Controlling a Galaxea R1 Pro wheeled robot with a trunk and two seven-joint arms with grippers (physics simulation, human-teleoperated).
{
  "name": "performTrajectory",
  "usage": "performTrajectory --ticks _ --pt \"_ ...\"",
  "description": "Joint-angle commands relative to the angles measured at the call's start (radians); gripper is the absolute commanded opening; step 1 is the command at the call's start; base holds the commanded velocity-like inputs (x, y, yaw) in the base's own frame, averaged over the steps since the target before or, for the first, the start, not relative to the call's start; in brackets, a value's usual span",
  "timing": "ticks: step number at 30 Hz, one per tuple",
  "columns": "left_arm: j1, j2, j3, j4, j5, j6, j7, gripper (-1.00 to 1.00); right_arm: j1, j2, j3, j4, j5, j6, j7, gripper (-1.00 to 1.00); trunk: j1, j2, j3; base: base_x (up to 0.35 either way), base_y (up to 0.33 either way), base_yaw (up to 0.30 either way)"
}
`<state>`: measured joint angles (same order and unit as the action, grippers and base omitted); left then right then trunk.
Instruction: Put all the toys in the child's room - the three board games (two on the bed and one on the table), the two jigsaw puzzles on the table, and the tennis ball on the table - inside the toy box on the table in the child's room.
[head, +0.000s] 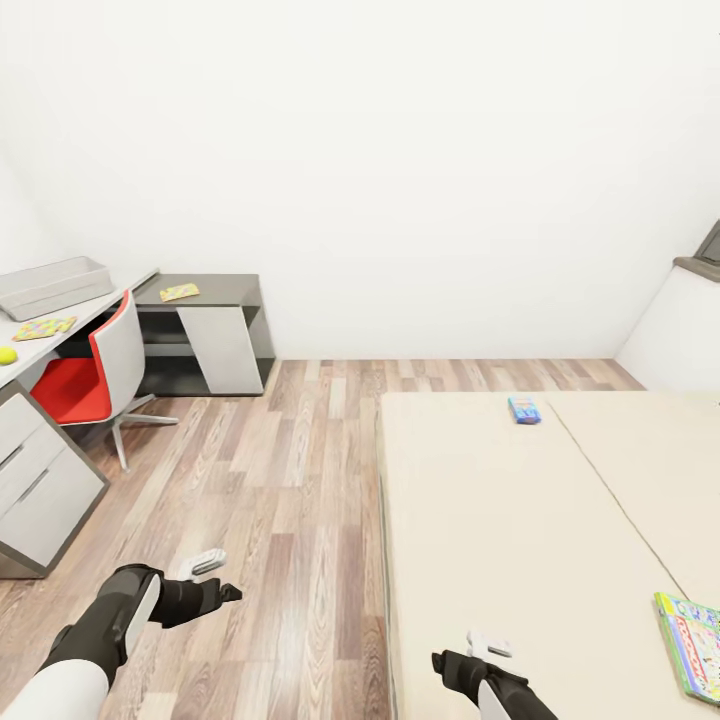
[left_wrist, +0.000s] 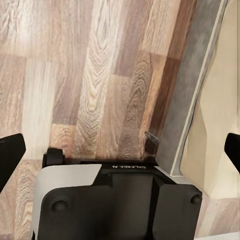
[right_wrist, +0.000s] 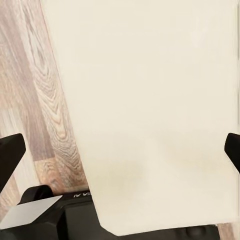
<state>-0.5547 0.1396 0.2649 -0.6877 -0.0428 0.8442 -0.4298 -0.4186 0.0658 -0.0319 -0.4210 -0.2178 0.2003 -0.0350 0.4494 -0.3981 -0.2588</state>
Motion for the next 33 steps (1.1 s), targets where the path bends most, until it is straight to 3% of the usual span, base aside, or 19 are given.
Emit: performTrajectory --ticks 1,33 --pt "-0.001 -0.001 0.004 -0.001 -0.005 0.006 -0.006 1.00 0.000 0.004 -0.003 -0.002 -0.007 0.002 -0.003 1.00 0.001 -0.002 -0.002 0.000 -0.142 0.000" --pt "-0.001 -0.003 0.004 -0.001 -0.005 0.005 -0.006 1.00 0.000 0.011 -0.003 -0.002 -0.008 -0.007 -0.003 1.00 0.001 -0.002 -0.002 0.000 -0.239 0.000"
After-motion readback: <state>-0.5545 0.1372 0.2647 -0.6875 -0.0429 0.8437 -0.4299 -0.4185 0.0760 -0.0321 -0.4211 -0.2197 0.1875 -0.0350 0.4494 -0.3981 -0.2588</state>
